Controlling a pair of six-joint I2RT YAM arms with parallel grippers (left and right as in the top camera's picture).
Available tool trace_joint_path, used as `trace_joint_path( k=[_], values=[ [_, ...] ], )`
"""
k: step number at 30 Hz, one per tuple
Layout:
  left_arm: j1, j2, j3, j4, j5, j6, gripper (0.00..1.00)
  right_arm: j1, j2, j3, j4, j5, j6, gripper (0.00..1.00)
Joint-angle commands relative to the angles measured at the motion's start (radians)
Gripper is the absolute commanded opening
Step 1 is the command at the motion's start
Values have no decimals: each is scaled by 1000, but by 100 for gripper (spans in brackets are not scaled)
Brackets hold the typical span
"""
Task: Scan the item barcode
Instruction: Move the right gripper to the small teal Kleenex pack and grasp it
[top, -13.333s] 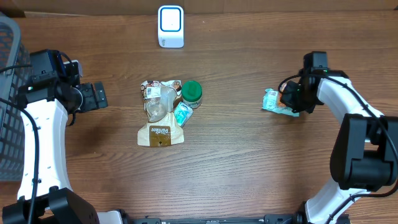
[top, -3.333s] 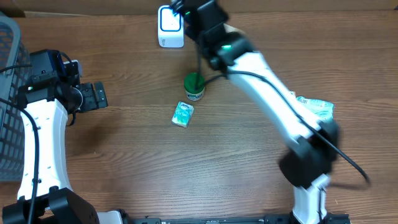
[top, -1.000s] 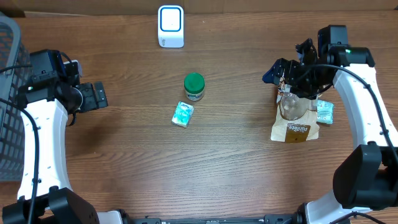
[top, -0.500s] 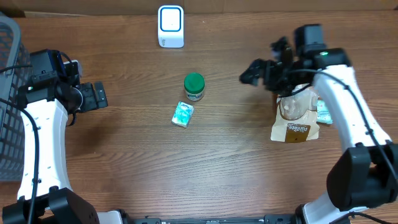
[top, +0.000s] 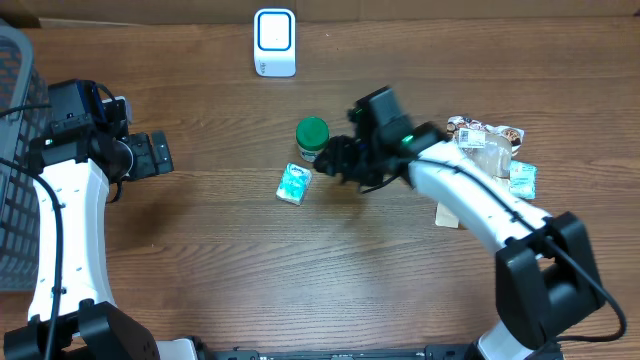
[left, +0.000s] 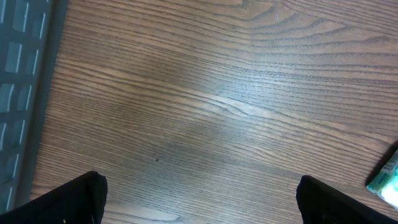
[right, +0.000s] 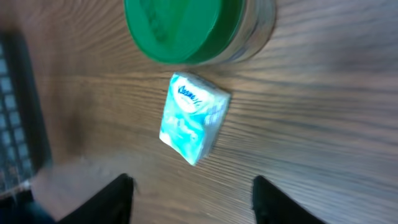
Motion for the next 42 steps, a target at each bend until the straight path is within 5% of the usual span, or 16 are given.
trace_joint_path(
  k=[1,11,32,42],
  values=[
    [0,2,9,1,7,-6,99,87,5,-28,48,215,195,50],
    [0,2,9,1,7,-6,100,230,118,-32,190,331,241,47],
    [0,2,9,0,7,-6,100,235,228,-32,235,308,244,40],
    [0,2,9,0,7,-6,100,235,227,-32,211,305,230,10]
  ],
)
